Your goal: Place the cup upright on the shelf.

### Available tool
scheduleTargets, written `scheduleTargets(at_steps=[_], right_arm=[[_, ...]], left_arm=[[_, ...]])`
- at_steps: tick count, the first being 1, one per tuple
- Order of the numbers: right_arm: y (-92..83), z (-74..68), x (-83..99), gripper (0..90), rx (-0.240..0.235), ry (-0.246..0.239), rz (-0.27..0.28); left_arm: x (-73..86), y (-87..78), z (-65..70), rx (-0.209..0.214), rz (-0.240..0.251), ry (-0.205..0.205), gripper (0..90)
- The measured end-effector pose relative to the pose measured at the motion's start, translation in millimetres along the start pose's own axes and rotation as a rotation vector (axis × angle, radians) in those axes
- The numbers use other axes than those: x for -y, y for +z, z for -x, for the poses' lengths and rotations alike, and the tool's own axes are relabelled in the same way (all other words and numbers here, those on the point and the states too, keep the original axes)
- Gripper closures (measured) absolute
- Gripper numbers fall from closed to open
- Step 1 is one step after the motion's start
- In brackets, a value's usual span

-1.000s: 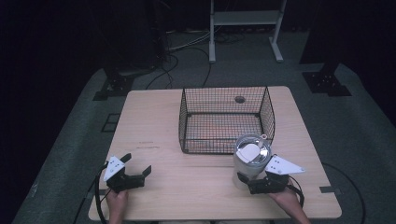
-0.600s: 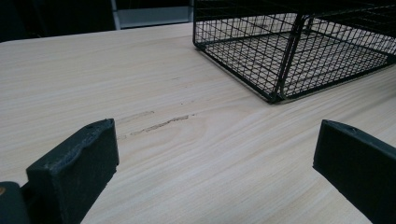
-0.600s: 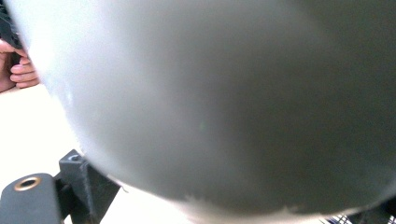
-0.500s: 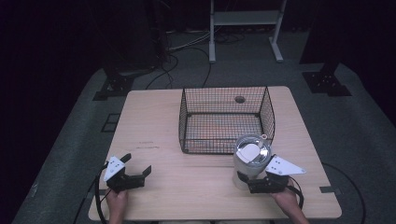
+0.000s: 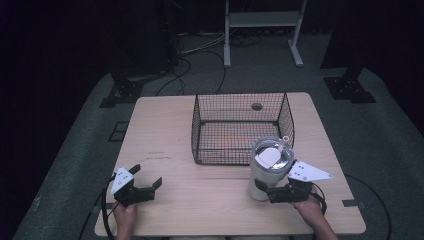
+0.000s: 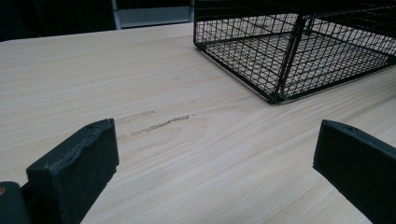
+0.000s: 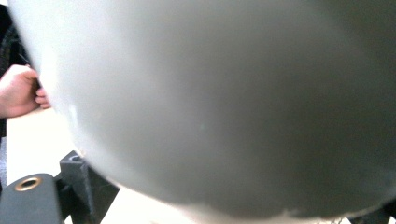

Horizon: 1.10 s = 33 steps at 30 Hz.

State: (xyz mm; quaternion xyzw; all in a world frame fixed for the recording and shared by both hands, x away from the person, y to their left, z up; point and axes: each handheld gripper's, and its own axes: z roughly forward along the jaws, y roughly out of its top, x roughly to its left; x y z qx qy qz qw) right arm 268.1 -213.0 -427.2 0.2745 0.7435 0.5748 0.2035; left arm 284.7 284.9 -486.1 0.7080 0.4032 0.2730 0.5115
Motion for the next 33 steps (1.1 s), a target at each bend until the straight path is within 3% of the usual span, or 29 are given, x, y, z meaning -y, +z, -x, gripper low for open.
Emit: scheduleTargets(at_steps=[15, 24, 33], right_arm=[[3.5, 1.8, -51.6, 8.9, -0.041, -0.05, 0.007], [7.2, 3.5, -81.7, 8.9, -0.067, -0.065, 0.043], [28.4, 17.3, -113.8, 8.9, -0.067, -0.091, 0.034]], left_arm=[[-0.1, -0.1, 0.0, -0.002, 0.0, -0.007, 0.0], [-0.1, 0.0, -0.1, -0.004, 0.001, -0.009, 0.0], [0.1, -0.2, -0.4, -0.004, 0.007, -0.005, 0.0]])
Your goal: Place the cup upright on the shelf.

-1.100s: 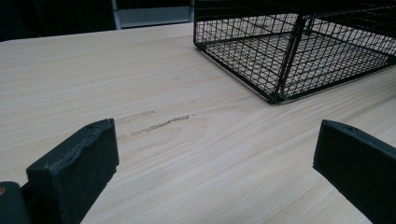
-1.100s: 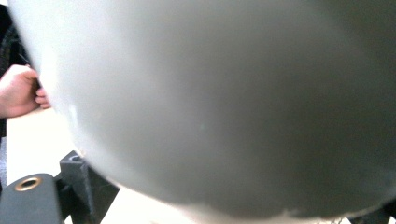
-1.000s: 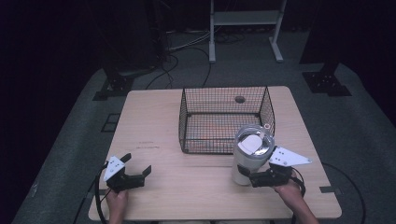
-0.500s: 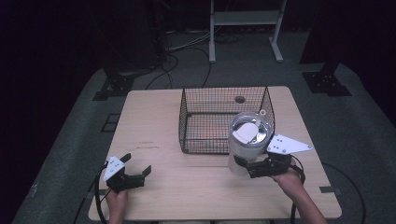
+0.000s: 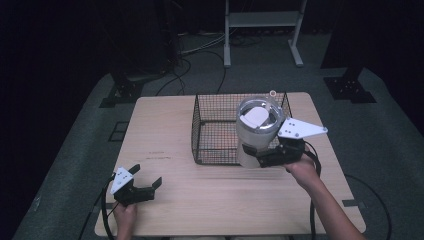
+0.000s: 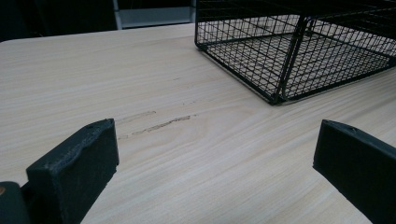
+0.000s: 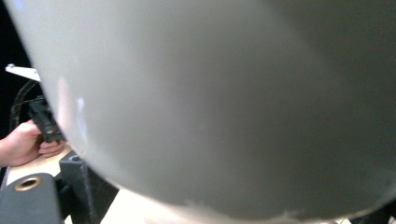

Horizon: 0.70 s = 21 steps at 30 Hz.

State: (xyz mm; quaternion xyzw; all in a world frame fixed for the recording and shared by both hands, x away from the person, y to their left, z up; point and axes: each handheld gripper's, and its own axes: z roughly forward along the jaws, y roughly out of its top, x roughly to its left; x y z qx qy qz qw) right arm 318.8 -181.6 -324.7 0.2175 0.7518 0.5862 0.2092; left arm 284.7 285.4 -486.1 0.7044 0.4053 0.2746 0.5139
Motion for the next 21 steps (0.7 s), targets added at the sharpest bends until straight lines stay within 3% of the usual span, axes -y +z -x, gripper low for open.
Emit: scheduleTargets(at_steps=[9, 12, 17, 21], right_arm=[[25.3, 22.4, -11.3, 9.0, 0.015, 0.011, -0.012], [34.4, 34.1, -11.8, 9.0, 0.022, 0.046, 0.006], [45.9, 45.5, -14.8, 8.9, 0.035, 0.065, 0.005], [56.7, 53.2, -19.3, 9.0, 0.046, 0.058, 0.003]], left_arm=[[0.5, -1.9, -1.0, 0.004, 0.021, -0.007, 0.0], [0.6, -2.0, -1.2, 0.006, 0.022, -0.009, 0.0], [0.6, -2.3, -1.5, 0.005, 0.022, -0.012, 0.0], [0.7, -2.2, -1.9, 0.004, 0.026, -0.016, 0.0]])
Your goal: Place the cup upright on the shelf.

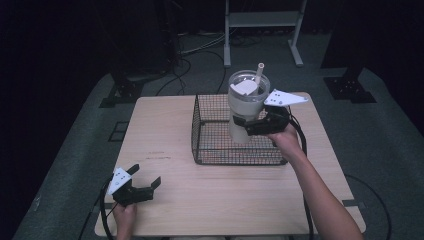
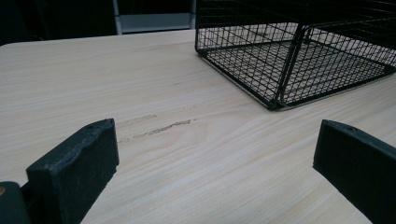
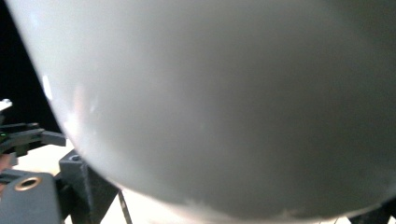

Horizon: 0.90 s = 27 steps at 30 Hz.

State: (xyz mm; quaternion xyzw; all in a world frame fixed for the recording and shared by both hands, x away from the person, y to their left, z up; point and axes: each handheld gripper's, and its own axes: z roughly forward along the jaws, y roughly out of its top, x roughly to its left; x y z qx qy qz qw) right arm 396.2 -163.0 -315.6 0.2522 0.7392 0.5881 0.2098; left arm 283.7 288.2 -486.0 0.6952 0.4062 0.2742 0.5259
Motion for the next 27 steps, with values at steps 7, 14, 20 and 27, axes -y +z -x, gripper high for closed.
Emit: scheduleTargets(at_steps=[7, 14, 20, 27], right_arm=[[26.4, 8.8, -10.3, 9.0, 0.009, 0.0, -0.024], [49.7, 13.0, -13.5, 9.0, 0.013, -0.009, -0.042], [73.2, 22.2, -6.2, 8.9, 0.007, -0.008, -0.061], [91.4, 29.7, 4.3, 9.0, 0.018, -0.013, -0.09]], left_arm=[[-0.2, -0.3, -0.2, 0.004, -0.001, 0.003, 0.0], [-0.4, -0.1, 0.0, 0.006, 0.002, 0.003, 0.0], [-0.3, -0.9, -1.0, 0.007, 0.012, -0.005, 0.0], [-0.5, -0.6, -1.9, 0.006, 0.012, -0.004, 0.0]])
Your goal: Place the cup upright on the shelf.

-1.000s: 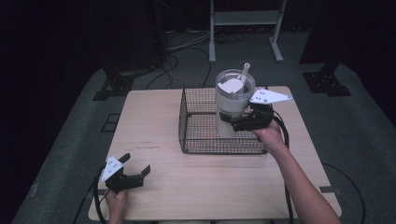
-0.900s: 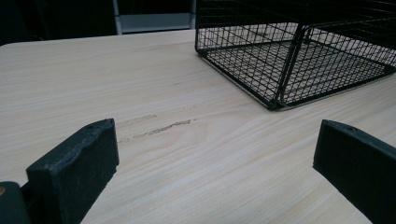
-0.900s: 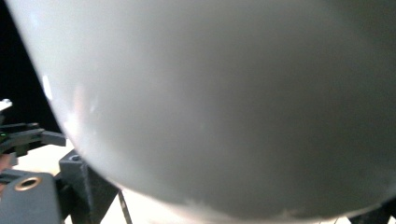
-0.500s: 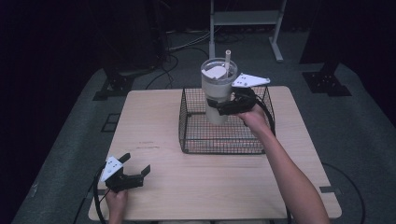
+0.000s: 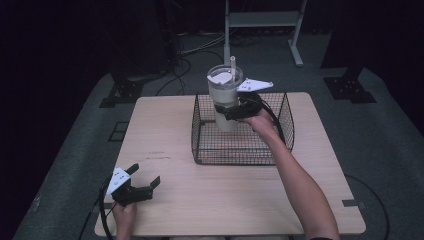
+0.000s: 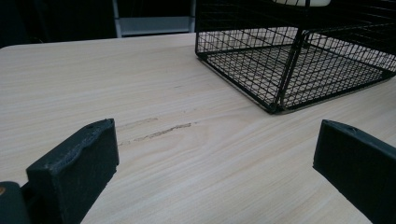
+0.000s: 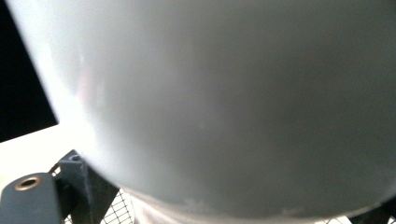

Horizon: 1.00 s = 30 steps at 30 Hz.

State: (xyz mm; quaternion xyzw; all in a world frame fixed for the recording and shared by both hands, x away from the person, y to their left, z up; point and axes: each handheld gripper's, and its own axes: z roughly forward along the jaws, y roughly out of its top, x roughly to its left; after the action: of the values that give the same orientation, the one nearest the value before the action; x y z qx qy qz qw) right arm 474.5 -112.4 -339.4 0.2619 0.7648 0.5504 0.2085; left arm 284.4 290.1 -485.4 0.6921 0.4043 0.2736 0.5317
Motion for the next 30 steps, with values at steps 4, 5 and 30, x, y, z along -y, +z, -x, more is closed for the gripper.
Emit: scheduleTargets(at_steps=[4, 5, 30], right_arm=[[8.6, 2.4, 6.8, 9.0, -0.009, 0.0, -0.024], [10.3, 3.3, 8.3, 8.9, -0.012, 0.0, -0.023], [60.3, 1.6, 43.7, 9.0, -0.058, -0.002, -0.144]], left_arm=[[-0.3, 0.9, 0.9, -0.009, -0.009, 0.005, 0.0], [-0.2, 0.9, 1.1, -0.008, -0.008, 0.006, 0.0], [0.1, 0.9, 3.6, 0.006, -0.016, 0.033, 0.0]])
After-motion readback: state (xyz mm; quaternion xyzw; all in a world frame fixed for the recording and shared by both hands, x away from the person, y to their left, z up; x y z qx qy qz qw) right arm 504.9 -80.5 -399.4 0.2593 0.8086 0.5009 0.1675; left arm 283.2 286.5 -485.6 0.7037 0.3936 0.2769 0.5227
